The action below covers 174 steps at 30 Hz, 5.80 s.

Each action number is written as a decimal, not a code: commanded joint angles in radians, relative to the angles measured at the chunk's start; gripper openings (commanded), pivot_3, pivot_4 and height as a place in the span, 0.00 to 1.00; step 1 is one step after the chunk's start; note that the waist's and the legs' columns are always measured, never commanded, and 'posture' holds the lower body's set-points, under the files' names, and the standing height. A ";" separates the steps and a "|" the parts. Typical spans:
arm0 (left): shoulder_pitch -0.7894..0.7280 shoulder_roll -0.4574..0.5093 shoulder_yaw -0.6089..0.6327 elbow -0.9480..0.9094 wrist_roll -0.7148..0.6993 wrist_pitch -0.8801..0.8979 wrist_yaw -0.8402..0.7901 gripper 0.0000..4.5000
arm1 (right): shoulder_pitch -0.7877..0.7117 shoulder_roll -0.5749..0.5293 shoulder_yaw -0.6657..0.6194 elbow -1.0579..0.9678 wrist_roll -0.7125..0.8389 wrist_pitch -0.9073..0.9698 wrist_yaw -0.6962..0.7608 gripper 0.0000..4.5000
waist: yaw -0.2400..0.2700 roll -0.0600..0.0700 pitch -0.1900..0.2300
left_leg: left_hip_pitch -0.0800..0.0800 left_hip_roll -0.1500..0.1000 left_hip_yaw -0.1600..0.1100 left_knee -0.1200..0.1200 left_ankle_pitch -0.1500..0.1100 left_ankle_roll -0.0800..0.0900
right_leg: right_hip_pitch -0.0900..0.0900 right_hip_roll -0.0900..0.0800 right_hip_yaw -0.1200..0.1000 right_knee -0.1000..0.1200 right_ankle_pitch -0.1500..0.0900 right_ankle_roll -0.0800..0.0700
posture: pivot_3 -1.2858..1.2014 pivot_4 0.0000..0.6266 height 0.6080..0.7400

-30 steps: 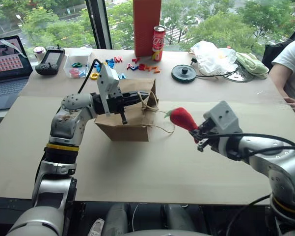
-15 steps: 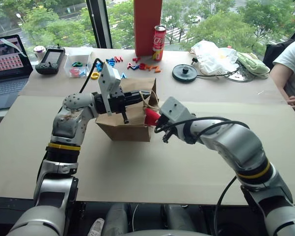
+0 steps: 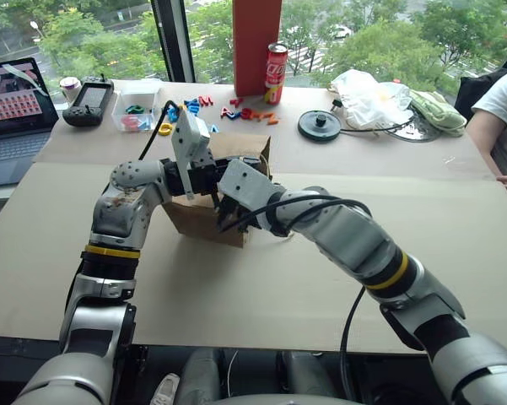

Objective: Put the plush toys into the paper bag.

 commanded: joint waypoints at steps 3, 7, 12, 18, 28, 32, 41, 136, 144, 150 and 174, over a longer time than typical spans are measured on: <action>-0.016 0.007 0.005 -0.029 0.000 -0.017 0.000 0.02 | 0.009 0.023 -0.071 -0.028 -0.008 0.006 0.010 0.90 | 0.000 0.000 0.000 | 0.000 0.000 0.000 0.000 0.000 0.000 | 0.000 0.000 0.000 0.000 0.000 0.000 | 0.52 0.24 1.00; -0.014 0.010 0.007 -0.027 0.001 -0.018 -0.001 0.02 | 0.049 -0.043 -0.128 -0.089 0.011 0.049 0.039 0.99 | 0.003 0.000 0.000 | 0.000 0.000 0.000 0.000 0.000 0.000 | 0.000 0.000 0.000 0.000 0.000 0.000 | 0.52 0.24 1.00; -0.012 0.012 0.007 -0.029 0.001 -0.017 0.001 0.02 | 0.107 -0.124 -0.203 -0.159 0.036 0.091 0.076 0.99 | 0.004 0.000 0.000 | -0.001 -0.001 0.001 0.000 0.000 0.000 | 0.001 -0.001 -0.001 -0.001 0.000 0.000 | 0.52 0.24 1.00; -0.014 0.014 0.008 -0.025 0.004 -0.019 0.001 0.02 | 0.197 -0.169 -0.224 -0.157 0.031 0.095 0.081 0.99 | -0.001 0.000 0.000 | 0.000 0.000 0.001 0.000 0.000 0.000 | 0.000 0.000 0.000 -0.002 0.000 0.000 | 0.52 0.24 1.00; -0.019 0.017 0.008 -0.031 0.002 -0.015 -0.001 0.02 | 0.248 -0.096 -0.157 0.044 -0.044 -0.047 0.053 0.99 | 0.001 0.000 0.000 | 0.001 -0.001 0.001 0.000 0.000 0.000 | 0.001 0.000 0.000 -0.002 0.000 0.000 | 0.52 0.24 1.00; -0.019 0.019 0.008 -0.034 0.003 -0.016 0.000 0.02 | 0.255 -0.080 -0.141 0.122 -0.079 -0.093 0.047 0.88 | 0.001 0.000 0.000 | 0.001 -0.001 0.001 0.000 0.000 0.000 | 0.000 0.000 0.000 -0.002 0.000 0.000 | 0.52 0.24 1.00; -0.010 0.030 0.012 -0.046 0.001 -0.015 0.001 0.02 | 0.279 -0.088 -0.164 0.125 -0.107 -0.102 0.054 0.22 | 0.001 0.000 0.000 | 0.001 0.000 0.001 0.000 0.000 0.000 | 0.001 0.000 0.000 -0.002 0.000 0.000 | 0.52 0.24 1.00; 0.131 0.032 0.142 0.099 -0.099 0.076 0.046 0.85 | 0.355 -0.236 -0.540 -0.196 0.245 0.015 0.148 0.00 | 0.001 0.001 0.001 | 0.004 -0.002 -0.001 -0.001 0.000 0.000 | 0.002 -0.001 0.002 -0.003 0.000 0.000 | 0.52 0.24 1.00; 0.168 0.033 0.091 0.069 -0.066 0.059 0.025 0.85 | 0.235 -0.144 -0.451 -0.045 0.140 -0.055 0.068 0.00 | 0.001 0.001 0.001 | 0.004 -0.002 0.000 -0.001 0.000 0.000 | 0.002 -0.001 0.002 -0.002 0.000 0.000 | 0.52 0.24 1.00; 0.203 0.026 0.045 0.039 -0.026 0.022 0.030 0.85 | 0.183 -0.092 -0.420 0.008 0.110 -0.076 0.058 0.00 | 0.001 0.001 0.001 | 0.003 -0.002 0.000 -0.001 0.000 0.000 | 0.001 -0.001 0.001 -0.002 0.000 0.000 | 0.52 0.24 1.00; 0.234 -0.115 -0.003 -0.033 0.108 -0.055 0.283 0.85 | 0.141 0.032 -0.406 0.088 0.052 -0.093 0.032 0.00 | 0.001 0.001 0.001 | 0.003 -0.002 0.000 -0.001 0.000 0.000 | 0.001 -0.002 0.001 -0.001 0.000 0.000 | 0.52 0.24 1.00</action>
